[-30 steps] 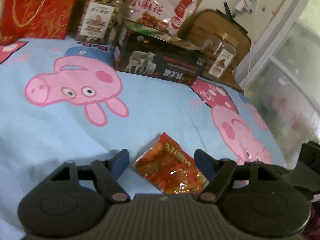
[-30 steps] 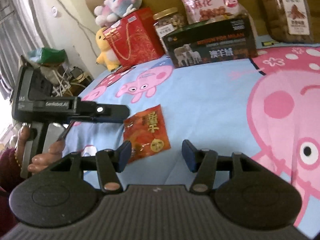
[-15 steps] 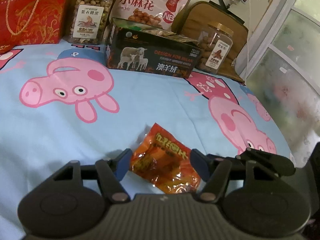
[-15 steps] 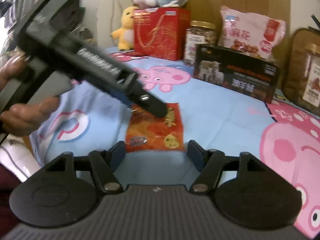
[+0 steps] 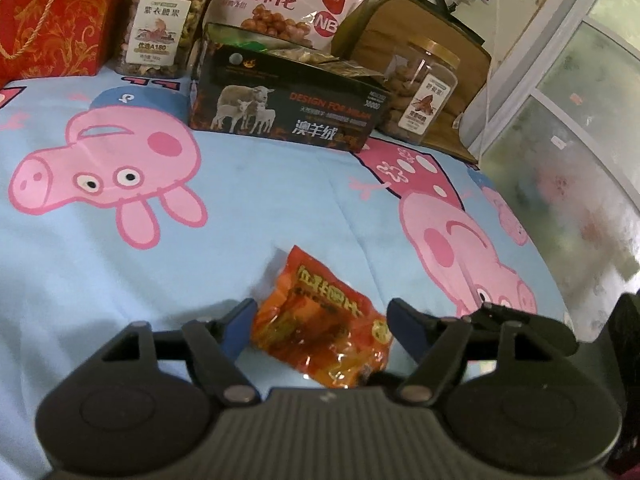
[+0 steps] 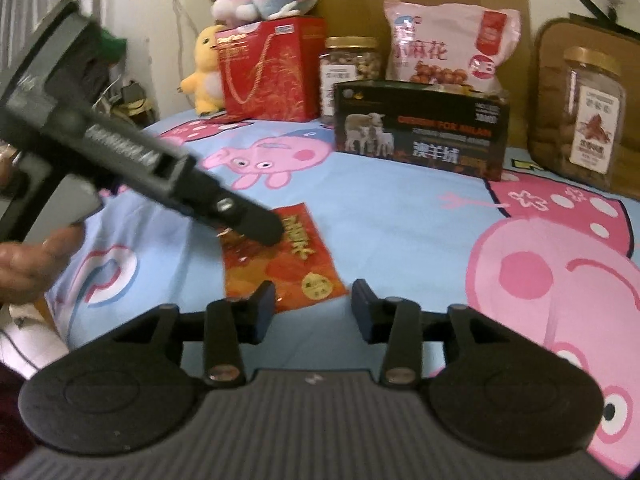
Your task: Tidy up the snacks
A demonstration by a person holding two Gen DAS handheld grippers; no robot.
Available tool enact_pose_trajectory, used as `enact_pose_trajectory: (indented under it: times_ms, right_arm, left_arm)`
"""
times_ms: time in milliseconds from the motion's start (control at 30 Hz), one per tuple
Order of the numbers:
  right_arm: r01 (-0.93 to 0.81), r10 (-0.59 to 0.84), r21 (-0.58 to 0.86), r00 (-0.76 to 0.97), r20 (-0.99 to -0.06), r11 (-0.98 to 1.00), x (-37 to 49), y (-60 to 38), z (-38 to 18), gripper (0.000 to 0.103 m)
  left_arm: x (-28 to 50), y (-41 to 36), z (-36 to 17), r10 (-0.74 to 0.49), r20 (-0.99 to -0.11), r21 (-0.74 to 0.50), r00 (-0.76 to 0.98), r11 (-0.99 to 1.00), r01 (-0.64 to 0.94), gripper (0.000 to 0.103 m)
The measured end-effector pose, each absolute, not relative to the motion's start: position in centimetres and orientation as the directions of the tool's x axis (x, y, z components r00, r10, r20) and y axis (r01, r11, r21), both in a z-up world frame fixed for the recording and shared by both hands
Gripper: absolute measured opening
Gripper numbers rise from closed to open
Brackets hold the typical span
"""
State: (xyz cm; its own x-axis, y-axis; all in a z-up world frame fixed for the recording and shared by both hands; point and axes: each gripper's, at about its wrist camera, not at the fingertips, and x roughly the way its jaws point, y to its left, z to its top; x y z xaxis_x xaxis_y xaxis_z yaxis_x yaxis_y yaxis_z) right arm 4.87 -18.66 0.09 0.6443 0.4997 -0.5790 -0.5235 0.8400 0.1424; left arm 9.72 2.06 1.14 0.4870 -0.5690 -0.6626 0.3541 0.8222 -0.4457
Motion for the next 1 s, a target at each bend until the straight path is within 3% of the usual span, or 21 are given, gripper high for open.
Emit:
enact_pose_trajectory:
  times_ms: [167, 400, 667, 800, 1000]
  right_arm:
    - [-0.530, 0.487, 0.102, 0.663, -0.569, 0.842, 4.8, -18.0, -0.1, 0.054]
    - [-0.515, 0.490, 0.125, 0.672, -0.555, 0.848, 5.0, -18.6, -0.2, 0.054]
    - [-0.513, 0.499, 0.145, 0.667, -0.553, 0.846, 5.1, -18.5, -0.1, 0.058]
    - [-0.520, 0.490, 0.114, 0.676, -0.550, 0.846, 5.3, -17.9, 0.0, 0.039]
    - [-0.508, 0.529, 0.194, 0.682, -0.505, 0.839, 7.0, -18.8, 1.6, 0.034]
  left_arm:
    - [9.6, 1.1, 1.5, -0.546, -0.676, -0.418, 0.495, 0.837, 0.353, 0.057]
    - [9.2, 2.4, 3.3, -0.677, -0.548, -0.546, 0.491, 0.734, 0.404, 0.057]
    - [9.0, 1.5, 3.6, -0.694, -0.522, -0.527, 0.495, 0.719, 0.452, 0.057]
    - [10.0, 1.0, 3.6, -0.682, -0.539, -0.520, 0.495, 0.731, 0.442, 0.051]
    - [12.2, 0.6, 6.9, -0.681, -0.510, -0.479, 0.526, 0.732, 0.484, 0.051]
